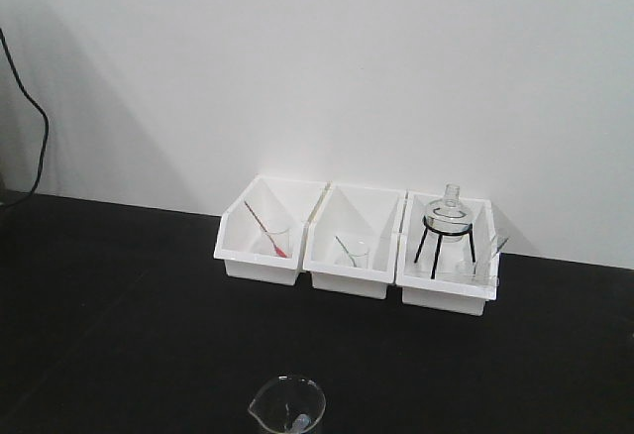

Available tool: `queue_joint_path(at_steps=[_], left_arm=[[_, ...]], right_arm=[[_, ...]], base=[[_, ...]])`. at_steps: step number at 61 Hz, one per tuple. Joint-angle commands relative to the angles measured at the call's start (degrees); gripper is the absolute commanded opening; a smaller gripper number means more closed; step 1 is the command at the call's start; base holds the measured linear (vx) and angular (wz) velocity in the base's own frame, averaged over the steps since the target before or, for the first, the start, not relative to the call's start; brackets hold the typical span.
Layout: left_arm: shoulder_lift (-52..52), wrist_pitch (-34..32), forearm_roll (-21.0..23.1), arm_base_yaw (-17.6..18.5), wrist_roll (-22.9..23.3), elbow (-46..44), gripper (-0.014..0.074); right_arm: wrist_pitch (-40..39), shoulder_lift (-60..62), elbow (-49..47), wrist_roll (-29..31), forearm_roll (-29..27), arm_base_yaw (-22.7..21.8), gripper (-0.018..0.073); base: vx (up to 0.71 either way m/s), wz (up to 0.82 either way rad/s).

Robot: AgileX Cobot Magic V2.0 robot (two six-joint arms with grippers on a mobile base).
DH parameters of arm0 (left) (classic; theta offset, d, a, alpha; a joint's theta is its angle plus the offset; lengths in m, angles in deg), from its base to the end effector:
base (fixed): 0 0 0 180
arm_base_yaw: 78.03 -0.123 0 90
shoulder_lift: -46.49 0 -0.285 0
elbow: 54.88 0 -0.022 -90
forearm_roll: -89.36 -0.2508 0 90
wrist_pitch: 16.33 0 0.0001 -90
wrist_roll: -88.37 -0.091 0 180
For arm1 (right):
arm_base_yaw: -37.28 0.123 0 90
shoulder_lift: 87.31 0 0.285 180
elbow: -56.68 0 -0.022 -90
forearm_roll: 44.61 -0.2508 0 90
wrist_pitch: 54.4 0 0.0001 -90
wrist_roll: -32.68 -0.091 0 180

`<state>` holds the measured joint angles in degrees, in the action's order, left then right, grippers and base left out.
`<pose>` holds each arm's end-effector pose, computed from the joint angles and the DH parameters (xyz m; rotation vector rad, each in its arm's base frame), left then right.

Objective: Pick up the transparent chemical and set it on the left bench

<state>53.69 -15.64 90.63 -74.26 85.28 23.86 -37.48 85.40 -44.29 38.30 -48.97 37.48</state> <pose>0.0566 -0.0038 0.2037 0.0739 1.5102 -0.0275 0.0547 0.0022 0.1764 -0.0417 1.8005 0.0044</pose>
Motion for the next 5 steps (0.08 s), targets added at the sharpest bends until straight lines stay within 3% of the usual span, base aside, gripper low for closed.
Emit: queue_joint_path(at_steps=[1,5], left_arm=[[-1.1,-4.5,0.0,0.1,0.4,0.9,-0.0003],[-1.1,-4.5,0.0,0.1,0.4,0.9,-0.0003]], right_arm=[[-4.5,0.7,0.3,-0.1,-0.1,-0.3,-0.0008],[-4.5,0.7,0.3,-0.1,-0.1,-0.3,-0.0008]], base=[[0.00,0.00],[0.00,0.00]])
